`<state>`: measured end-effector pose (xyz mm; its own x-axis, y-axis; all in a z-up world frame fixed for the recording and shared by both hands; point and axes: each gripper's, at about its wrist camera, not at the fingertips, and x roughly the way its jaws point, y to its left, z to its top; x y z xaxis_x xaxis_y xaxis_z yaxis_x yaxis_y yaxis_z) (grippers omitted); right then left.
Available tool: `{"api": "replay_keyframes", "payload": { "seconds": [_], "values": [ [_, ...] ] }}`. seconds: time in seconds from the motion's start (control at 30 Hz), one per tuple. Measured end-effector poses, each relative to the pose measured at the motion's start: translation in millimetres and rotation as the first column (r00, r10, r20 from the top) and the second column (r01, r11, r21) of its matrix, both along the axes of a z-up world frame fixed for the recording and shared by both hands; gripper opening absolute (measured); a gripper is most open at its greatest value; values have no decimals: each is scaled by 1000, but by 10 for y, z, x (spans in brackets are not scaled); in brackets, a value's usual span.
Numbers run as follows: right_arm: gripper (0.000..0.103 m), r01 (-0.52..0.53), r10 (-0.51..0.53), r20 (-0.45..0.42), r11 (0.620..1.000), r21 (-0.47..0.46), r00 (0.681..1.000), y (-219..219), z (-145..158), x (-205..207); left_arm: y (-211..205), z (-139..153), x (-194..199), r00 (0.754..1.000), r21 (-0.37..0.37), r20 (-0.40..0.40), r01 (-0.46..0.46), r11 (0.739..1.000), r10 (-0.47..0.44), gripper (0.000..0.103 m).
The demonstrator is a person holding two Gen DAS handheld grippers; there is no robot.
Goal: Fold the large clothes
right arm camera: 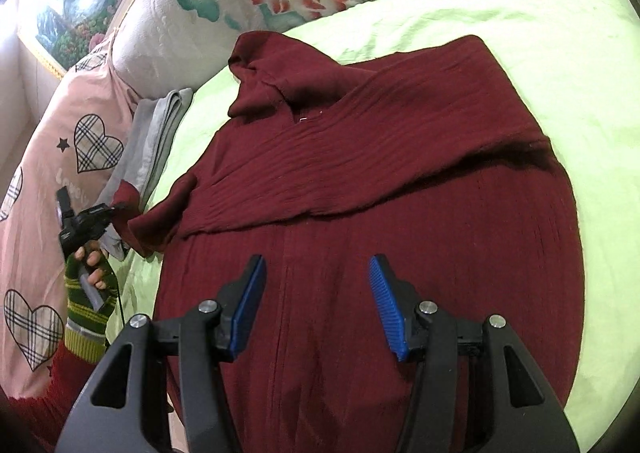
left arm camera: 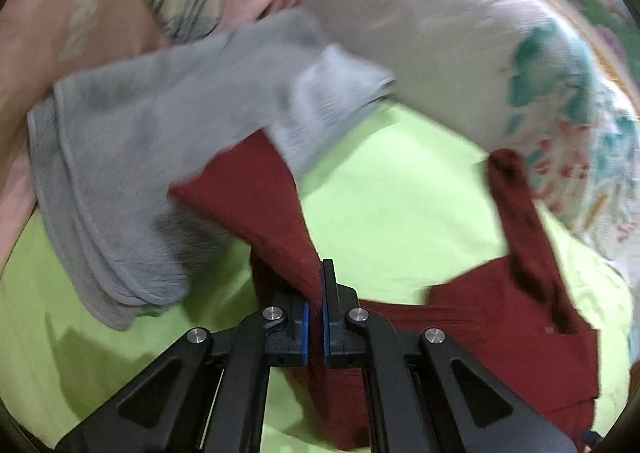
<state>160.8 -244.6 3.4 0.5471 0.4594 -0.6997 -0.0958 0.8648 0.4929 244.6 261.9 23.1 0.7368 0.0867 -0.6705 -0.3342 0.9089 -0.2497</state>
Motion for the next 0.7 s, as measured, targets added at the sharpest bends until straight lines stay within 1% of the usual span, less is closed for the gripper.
{"api": "replay_keyframes", "payload": {
  "seconds": [0.1,0.2,0.3,0.33,0.4,0.43,0.5,0.63,0.7],
  "values": [
    [55,4,-4,7,1000,10,1000,-22,9,-27,-321,199,-52,996,0,57,67,998,-67,2],
    [55,17,-17,17,1000,20,1000,-70,29,-61,-779,344,-36,981,-6,99,168,986,-167,2],
    [55,42,-43,24,999,29,999,-163,45,-89,-1295,439,-44,953,-10,122,279,960,-276,3],
    [55,47,-48,26,998,32,999,-190,47,-95,-1527,454,-31,940,-16,130,319,947,-315,3],
    [55,69,-70,31,997,39,997,-275,48,-109,-1871,462,-18,921,-26,135,372,928,-365,3],
    [55,85,-86,31,996,42,996,-323,44,-117,-2108,444,-12,906,-30,135,408,912,-401,3],
    [55,106,-108,29,993,56,994,-406,39,-129,-2480,354,19,885,-23,121,455,890,-449,3],
    [55,143,-145,36,988,65,989,-584,64,-166,-3180,33,124,844,0,46,536,844,-535,3],
    [55,161,-164,39,985,65,986,-666,66,-183,-3456,-132,156,821,15,12,571,821,-571,3]
  ]
}}
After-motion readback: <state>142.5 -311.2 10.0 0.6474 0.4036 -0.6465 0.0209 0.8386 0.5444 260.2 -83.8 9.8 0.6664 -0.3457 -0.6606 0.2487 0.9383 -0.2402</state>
